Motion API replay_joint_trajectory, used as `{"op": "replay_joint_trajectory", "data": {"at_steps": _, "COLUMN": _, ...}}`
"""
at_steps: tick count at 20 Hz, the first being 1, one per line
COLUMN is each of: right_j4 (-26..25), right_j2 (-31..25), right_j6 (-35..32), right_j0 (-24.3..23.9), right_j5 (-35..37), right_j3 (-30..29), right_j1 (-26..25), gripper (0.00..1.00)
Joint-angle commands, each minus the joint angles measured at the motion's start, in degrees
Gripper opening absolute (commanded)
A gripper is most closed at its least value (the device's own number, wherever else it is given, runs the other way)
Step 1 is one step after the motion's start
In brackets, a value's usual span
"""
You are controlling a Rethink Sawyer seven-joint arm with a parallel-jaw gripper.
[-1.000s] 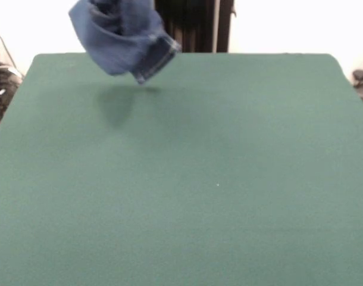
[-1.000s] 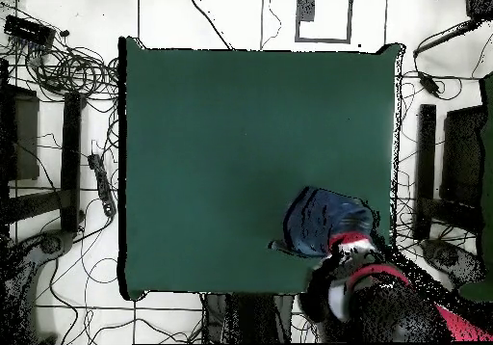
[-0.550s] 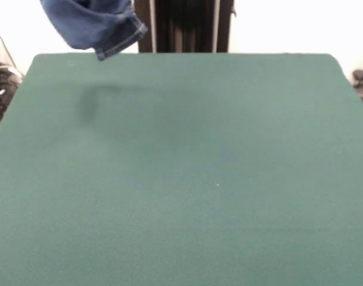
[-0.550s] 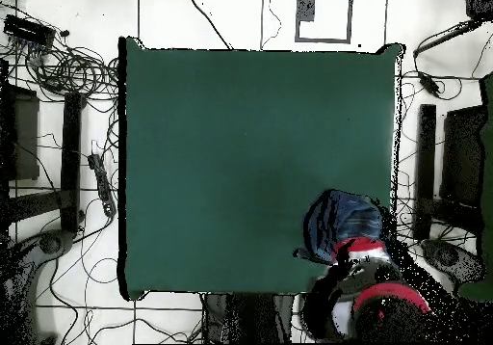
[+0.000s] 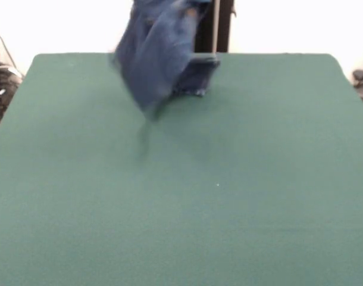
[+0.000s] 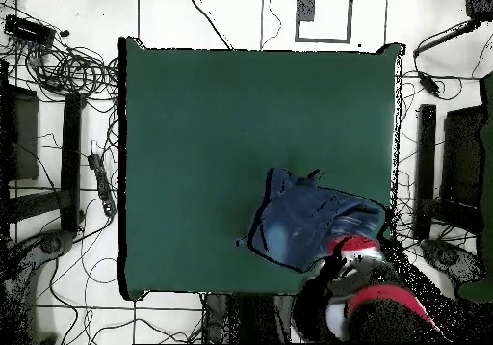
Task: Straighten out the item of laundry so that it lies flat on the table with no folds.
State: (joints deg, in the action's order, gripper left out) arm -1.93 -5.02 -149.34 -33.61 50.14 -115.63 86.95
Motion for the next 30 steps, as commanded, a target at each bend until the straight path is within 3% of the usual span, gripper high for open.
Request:
{"op": "replay_joint_trajectory", "data": {"at_steps": 1, "right_j4": 3.0, "right_j2": 1.7, "right_j6": 18.9, "right_j0": -6.5, "right_j5": 2.8, "right_j3": 0.3, "right_j1": -0.5, "gripper": 0.0}}
{"op": "replay_joint_trajectory", "data": {"at_steps": 4, "right_j4": 2.4, "right_j2": 0.2, "right_j6": 16.2, "right_j0": -6.4, "right_j5": 3.5, "right_j3": 0.5, "right_j1": -0.2, "gripper": 0.0}}
{"op": "replay_joint_trajectory", "data": {"at_steps": 9, "right_j4": 1.2, "right_j2": -1.7, "right_j6": 1.8, "right_j0": -0.5, "right_j5": 3.5, "right_j3": 0.8, "right_j1": -0.6, "gripper": 0.0}}
{"op": "replay_joint_trajectory", "data": {"at_steps": 13, "right_j4": 0.0, "right_j2": -1.5, "right_j6": -0.7, "right_j0": 0.7, "right_j5": 6.5, "right_j3": 3.4, "right_j1": -0.7, "gripper": 0.0}}
{"op": "replay_joint_trajectory", "data": {"at_steps": 16, "right_j4": 0.8, "right_j2": -0.3, "right_j6": 4.4, "right_j0": -1.1, "right_j5": 10.0, "right_j3": 5.4, "right_j1": 0.1, "gripper": 0.0}}
{"op": "replay_joint_trajectory", "data": {"at_steps": 23, "right_j4": 3.1, "right_j2": 1.7, "right_j6": 27.6, "right_j0": -12.6, "right_j5": 14.0, "right_j3": 8.3, "right_j1": 1.1, "gripper": 0.0}}
{"op": "replay_joint_trajectory", "data": {"at_steps": 30, "right_j4": 3.5, "right_j2": -0.3, "right_j6": 35.8, "right_j0": -20.1, "right_j5": 14.7, "right_j3": 10.7, "right_j1": 0.4, "gripper": 0.0}}
